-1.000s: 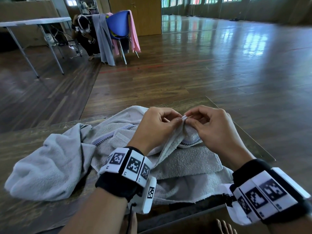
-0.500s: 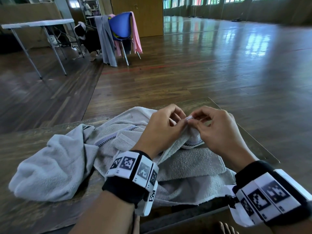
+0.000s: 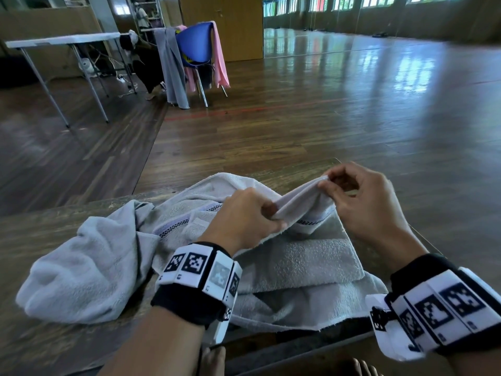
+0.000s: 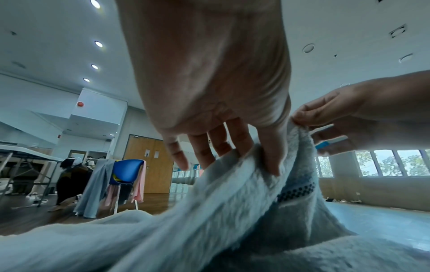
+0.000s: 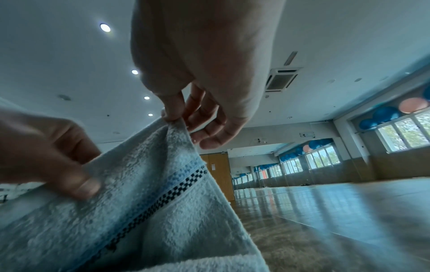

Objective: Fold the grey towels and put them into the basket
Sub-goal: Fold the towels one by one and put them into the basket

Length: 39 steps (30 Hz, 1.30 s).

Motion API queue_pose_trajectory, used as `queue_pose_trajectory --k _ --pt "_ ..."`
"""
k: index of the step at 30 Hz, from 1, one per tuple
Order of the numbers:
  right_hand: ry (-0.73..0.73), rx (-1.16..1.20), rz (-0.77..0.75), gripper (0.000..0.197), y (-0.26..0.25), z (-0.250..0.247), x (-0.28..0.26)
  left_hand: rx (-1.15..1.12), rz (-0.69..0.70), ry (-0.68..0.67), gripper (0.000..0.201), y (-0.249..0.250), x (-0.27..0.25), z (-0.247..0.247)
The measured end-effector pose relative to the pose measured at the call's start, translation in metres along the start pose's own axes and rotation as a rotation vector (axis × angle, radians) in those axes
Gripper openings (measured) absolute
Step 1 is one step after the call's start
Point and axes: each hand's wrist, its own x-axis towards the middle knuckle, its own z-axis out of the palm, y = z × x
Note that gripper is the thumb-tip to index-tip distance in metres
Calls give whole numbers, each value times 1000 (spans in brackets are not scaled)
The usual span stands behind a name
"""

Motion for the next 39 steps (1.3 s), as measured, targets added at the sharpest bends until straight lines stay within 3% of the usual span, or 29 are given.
queue_pose_trajectory --k 3,5,12,16,23,33,39 --pt "100 -17 52 16 14 -11 10 93 -41 7 30 -12 -4 -14" --pt "158 -17 101 19 24 -20 15 100 -74 68 22 -20 -8 -28" --pt "267 -13 270 13 22 -36 10 -67 -125 310 14 -47 -26 -59" --pt "235 -25 325 18 20 -33 6 -18 -102 294 10 -52 -28 -58" --pt "318 -23 312 17 13 -31 12 112 -95 260 11 -60 -25 -57" --pt "245 27 296 19 30 -20 19 136 -36 484 29 -64 -21 -61" --pt "193 81 328 18 46 -17 23 48 -2 366 23 -68 -28 -69"
